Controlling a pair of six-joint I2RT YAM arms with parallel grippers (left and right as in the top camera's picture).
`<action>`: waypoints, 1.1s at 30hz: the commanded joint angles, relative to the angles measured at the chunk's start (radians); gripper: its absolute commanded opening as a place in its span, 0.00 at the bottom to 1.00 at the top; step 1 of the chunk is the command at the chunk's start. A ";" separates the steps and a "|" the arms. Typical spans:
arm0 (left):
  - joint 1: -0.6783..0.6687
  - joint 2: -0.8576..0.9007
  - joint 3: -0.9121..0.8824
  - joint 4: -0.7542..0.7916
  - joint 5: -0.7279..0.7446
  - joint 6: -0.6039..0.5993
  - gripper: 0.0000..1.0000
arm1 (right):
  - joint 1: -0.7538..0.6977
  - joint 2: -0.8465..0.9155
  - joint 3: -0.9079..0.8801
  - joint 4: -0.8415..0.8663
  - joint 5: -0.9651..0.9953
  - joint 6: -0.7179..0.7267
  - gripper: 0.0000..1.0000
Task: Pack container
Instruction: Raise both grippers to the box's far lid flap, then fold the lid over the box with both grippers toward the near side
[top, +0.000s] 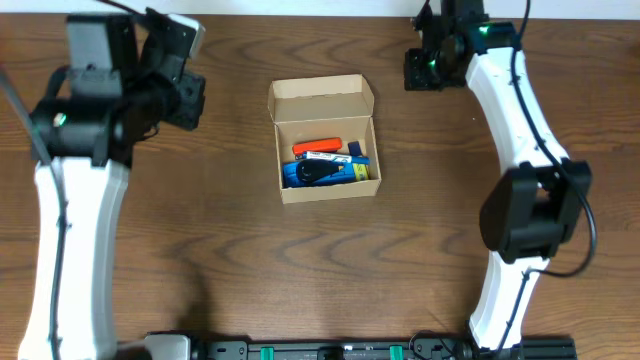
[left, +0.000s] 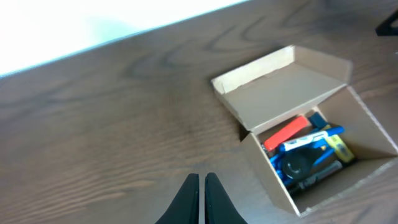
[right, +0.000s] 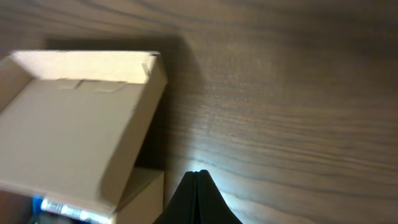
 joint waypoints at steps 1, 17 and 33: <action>0.002 0.114 0.004 0.018 -0.010 -0.084 0.06 | -0.012 0.064 -0.010 0.011 -0.032 0.108 0.01; 0.004 0.589 0.004 0.244 0.282 -0.557 0.06 | -0.002 0.269 -0.010 0.129 -0.318 0.206 0.01; -0.005 0.761 0.004 0.357 0.592 -0.712 0.06 | 0.072 0.277 -0.010 0.234 -0.332 0.294 0.01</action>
